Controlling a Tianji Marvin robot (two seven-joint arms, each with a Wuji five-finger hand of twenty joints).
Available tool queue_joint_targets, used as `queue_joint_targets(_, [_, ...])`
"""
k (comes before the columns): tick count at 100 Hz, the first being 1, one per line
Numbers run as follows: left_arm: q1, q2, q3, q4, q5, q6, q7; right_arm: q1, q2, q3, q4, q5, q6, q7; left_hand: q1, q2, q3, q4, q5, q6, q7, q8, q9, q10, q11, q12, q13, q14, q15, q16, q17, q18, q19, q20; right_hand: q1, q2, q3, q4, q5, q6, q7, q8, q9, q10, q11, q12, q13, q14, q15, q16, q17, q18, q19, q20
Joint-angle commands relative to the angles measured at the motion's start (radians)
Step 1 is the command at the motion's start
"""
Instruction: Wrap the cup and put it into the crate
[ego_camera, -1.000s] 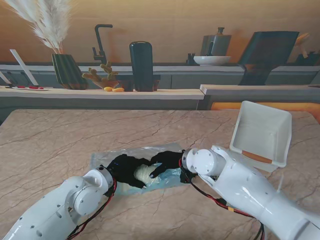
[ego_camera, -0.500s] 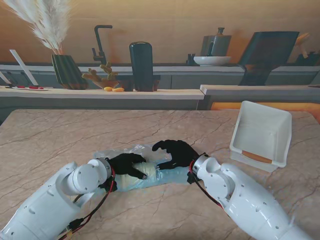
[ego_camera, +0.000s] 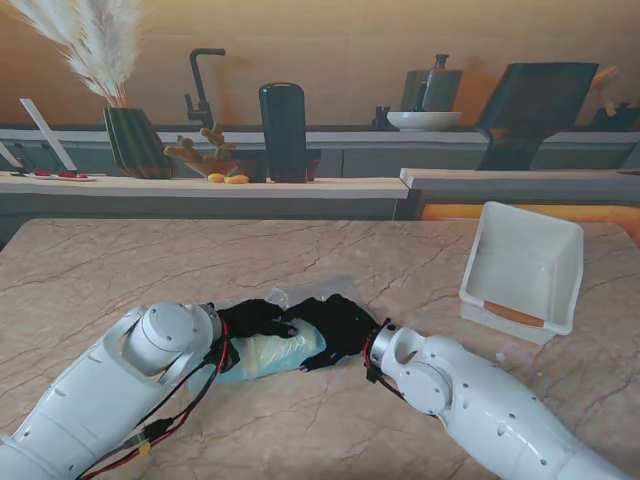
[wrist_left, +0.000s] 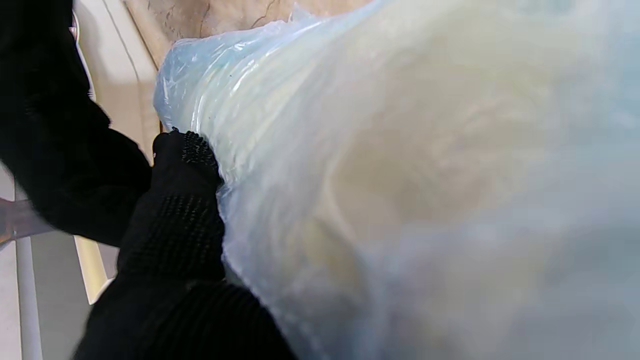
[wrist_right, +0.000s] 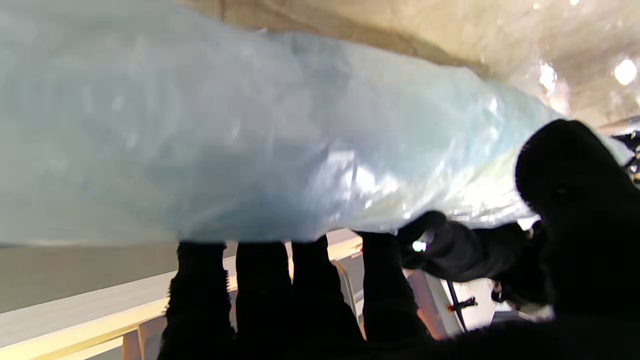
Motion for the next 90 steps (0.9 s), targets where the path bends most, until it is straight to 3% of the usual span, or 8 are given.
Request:
queue_joint_targets(1, [0.034,-0.01,0.018,0.053,0.006,0.021,-0.023,0.019,-0.016,-0.025,0.016,-0.002,0.025,0.006,0.104,0.189,0.053,0.095,0.19,-0.064,0.428,0.053,-0.025,-0.013,-0.011,-0.003,-0.107,0.134,-0.256,-0.113,-0.016,0.19,-0.304,-0.13,-0.06,-0.018,0.0,0.018,-0.029,0.033,-0.021,-0.014,-0.035,0.017,-0.01,-0.006,-0.02,-0.001,-0.01,-0.008,-0.016,0.021,-0.02,-0.015])
queue_joint_targets(20, [0.034,-0.022,0.012,0.077,-0.025,0.032,-0.006,0.117,-0.045,-0.171,0.104,0.042,0.094,0.016,-0.02,0.14,-0.039,0.118,0.14,-0.147,0.327,0.048,-0.064,0.001,-0.038,-0.014,-0.126,0.139,-0.279,-0.118,-0.024,0.192,-0.342,-0.121,-0.015,-0.033,0.004,0.021,-0.014,0.091,-0.051,-0.01,-0.056,0.05,0.047,0.012,0.026,-0.03,0.101,0.055,0.006,0.029,0.014,0.005])
queue_joint_targets(35, [0.045,-0.033,-0.001,0.085,-0.041,0.027,0.022,0.193,-0.085,-0.27,0.21,0.091,0.078,-0.007,-0.259,0.098,-0.05,0.125,-0.066,-0.057,0.142,0.048,-0.176,0.036,-0.085,-0.02,-0.163,0.147,-0.314,-0.12,-0.037,0.21,-0.388,-0.106,0.143,-0.085,0.018,0.069,0.079,0.032,0.041,0.052,0.026,0.048,0.181,0.073,0.144,-0.104,0.474,0.23,0.095,-0.002,0.213,0.061])
queue_joint_targets(44, [0.065,-0.043,-0.021,0.075,-0.041,0.017,0.07,0.227,-0.103,-0.313,0.255,0.101,0.052,-0.021,-0.324,0.075,-0.049,0.123,-0.178,-0.048,0.031,0.002,-0.232,0.048,-0.105,-0.022,-0.175,0.152,-0.328,-0.117,-0.036,0.227,-0.407,-0.092,0.186,-0.11,0.286,0.154,0.276,-0.073,0.163,0.08,0.2,0.005,0.255,0.125,0.249,-0.148,0.669,0.291,0.156,-0.053,0.424,0.113])
queue_joint_targets(51, [0.089,-0.053,-0.044,0.056,-0.031,0.004,0.131,0.244,-0.118,-0.333,0.287,0.119,0.032,-0.024,-0.353,0.071,-0.046,0.121,-0.217,-0.049,-0.044,-0.046,-0.251,0.049,-0.111,-0.022,-0.176,0.154,-0.334,-0.114,-0.032,0.236,-0.415,-0.08,0.277,-0.087,0.417,0.083,0.421,-0.184,0.309,-0.026,0.38,-0.04,0.288,0.138,0.342,-0.144,0.777,0.301,0.203,-0.08,0.564,0.133])
queue_joint_targets(61, [0.126,-0.074,-0.075,0.029,0.004,-0.033,0.254,0.259,-0.131,-0.346,0.31,0.161,0.022,-0.002,-0.375,0.077,-0.045,0.119,-0.258,-0.054,-0.119,-0.108,-0.24,0.047,-0.104,-0.016,-0.157,0.156,-0.326,-0.103,-0.016,0.252,-0.411,-0.062,0.412,-0.101,0.506,0.055,0.612,-0.283,0.428,-0.058,0.592,-0.059,0.322,0.144,0.459,-0.129,0.906,0.328,0.281,-0.092,0.689,0.166])
queue_joint_targets(71, [0.156,-0.098,-0.102,0.006,0.029,-0.059,0.369,0.267,-0.132,-0.347,0.302,0.226,0.041,0.085,-0.359,0.056,-0.038,0.121,-0.252,-0.053,-0.132,-0.128,-0.22,0.057,-0.092,-0.009,-0.144,0.17,-0.311,-0.093,-0.014,0.267,-0.393,-0.052,0.422,-0.128,0.558,0.126,0.674,-0.278,0.439,0.004,0.627,-0.041,0.375,0.193,0.482,-0.115,0.994,0.375,0.294,-0.089,0.758,0.191])
queue_joint_targets(90, [0.202,-0.093,-0.147,-0.032,0.143,-0.188,0.461,0.282,-0.115,-0.344,0.248,0.36,0.17,0.278,-0.339,0.052,-0.027,0.127,-0.212,-0.118,-0.105,-0.129,-0.183,0.042,-0.072,-0.002,-0.114,0.168,-0.289,-0.085,-0.01,0.276,-0.375,-0.05,0.421,-0.122,0.574,0.239,0.682,-0.232,0.425,0.081,0.616,0.001,0.412,0.261,0.467,-0.091,1.051,0.408,0.269,-0.075,0.789,0.216])
